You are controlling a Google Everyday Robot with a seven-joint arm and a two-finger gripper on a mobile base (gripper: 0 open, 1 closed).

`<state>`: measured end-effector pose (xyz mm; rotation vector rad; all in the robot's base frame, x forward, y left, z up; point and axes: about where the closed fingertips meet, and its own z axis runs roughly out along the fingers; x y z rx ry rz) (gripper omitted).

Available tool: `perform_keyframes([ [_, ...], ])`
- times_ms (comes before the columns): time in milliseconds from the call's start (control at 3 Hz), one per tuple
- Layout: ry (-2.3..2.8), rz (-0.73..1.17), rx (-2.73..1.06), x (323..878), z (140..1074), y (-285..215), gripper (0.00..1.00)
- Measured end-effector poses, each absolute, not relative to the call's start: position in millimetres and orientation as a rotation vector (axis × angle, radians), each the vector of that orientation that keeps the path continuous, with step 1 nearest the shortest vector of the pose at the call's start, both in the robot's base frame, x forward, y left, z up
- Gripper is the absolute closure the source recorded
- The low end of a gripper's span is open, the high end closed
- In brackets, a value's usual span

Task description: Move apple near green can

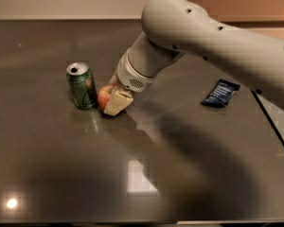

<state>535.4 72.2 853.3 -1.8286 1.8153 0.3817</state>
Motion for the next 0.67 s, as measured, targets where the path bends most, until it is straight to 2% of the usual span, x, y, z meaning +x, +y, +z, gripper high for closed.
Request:
perform_keyframes([
  [333,1.813,0.381,-1.83,537.2,852.3,72.6,0.0],
  [667,1.813,0.381,-1.83,537.2,852.3,72.6,0.0],
])
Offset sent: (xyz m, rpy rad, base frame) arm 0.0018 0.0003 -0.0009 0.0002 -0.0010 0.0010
